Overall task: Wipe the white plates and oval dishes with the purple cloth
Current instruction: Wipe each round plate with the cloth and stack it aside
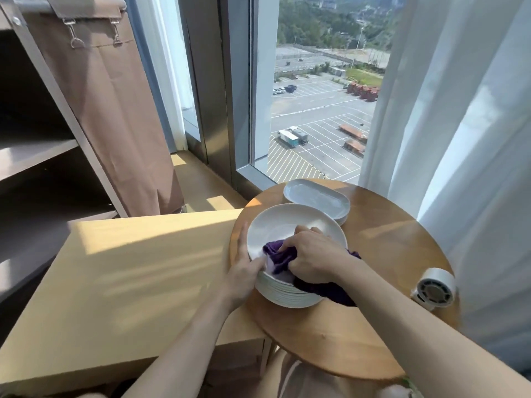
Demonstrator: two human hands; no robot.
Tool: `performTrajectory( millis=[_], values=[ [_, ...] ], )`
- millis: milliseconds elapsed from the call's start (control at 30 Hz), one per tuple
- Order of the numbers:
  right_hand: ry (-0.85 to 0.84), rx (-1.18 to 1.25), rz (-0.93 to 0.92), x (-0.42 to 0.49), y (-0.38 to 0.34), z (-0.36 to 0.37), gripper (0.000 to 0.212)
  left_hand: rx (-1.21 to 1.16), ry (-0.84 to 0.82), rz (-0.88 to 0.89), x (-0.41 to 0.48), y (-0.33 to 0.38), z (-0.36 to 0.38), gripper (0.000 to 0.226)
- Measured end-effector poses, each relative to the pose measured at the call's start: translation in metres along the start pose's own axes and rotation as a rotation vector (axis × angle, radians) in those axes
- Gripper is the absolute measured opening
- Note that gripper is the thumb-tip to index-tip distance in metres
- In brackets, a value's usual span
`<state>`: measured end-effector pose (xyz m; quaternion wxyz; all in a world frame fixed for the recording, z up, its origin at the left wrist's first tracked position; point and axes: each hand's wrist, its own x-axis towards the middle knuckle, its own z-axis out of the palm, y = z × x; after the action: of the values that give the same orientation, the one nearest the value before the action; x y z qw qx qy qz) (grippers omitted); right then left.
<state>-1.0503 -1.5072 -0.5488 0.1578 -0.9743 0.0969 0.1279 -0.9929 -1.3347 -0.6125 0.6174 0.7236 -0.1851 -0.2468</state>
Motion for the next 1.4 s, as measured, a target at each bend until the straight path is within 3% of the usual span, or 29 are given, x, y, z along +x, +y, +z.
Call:
performTrajectory(
  millis=[233, 333, 400, 567, 700, 833, 1000, 1133, 1200, 1267, 1400],
  values=[
    [0.211, -0.220, 0.278, 0.018, 0.013, 0.001, 0.020, -0.040, 0.028, -0.028, 0.003, -0.007, 0.002, 0.098],
    [0.330, -0.279, 0.305, 0.045, 0.008, 0.010, 0.032, -0.044, 0.003, -0.060, 0.009, -0.011, 0.001, 0.097],
    [0.380, -0.271, 0.283, 0.064, 0.006, 0.013, 0.037, -0.022, -0.015, -0.062, 0.015, -0.016, -0.001, 0.097],
    [0.424, -0.069, 0.175, 0.090, -0.018, 0.018, 0.021, -0.005, -0.043, -0.030, 0.020, -0.029, -0.001, 0.100],
    [0.369, 0.100, 0.063, 0.086, -0.032, 0.024, 0.009, -0.019, -0.094, 0.028, 0.024, -0.031, -0.004, 0.099],
    [0.297, 0.187, 0.016, 0.068, -0.036, 0.024, 0.010, -0.027, -0.209, 0.024, 0.020, -0.028, -0.016, 0.103],
    [0.220, 0.236, -0.038, 0.045, -0.036, 0.023, 0.008, -0.072, -0.232, 0.008, 0.016, -0.026, -0.020, 0.101],
    [0.251, 0.167, -0.090, 0.044, -0.033, 0.027, 0.008, -0.124, -0.150, -0.015, 0.010, -0.020, -0.013, 0.088],
    [0.323, 0.053, -0.104, 0.051, -0.031, 0.033, 0.021, -0.096, -0.103, -0.012, 0.008, -0.015, -0.011, 0.084],
    [0.397, -0.073, -0.075, 0.061, -0.028, 0.035, 0.035, -0.065, -0.069, 0.002, 0.005, -0.011, -0.008, 0.089],
    [0.571, -0.228, -0.007, 0.074, -0.008, 0.022, 0.035, -0.021, 0.007, 0.005, 0.002, -0.006, -0.002, 0.099]
  ],
)
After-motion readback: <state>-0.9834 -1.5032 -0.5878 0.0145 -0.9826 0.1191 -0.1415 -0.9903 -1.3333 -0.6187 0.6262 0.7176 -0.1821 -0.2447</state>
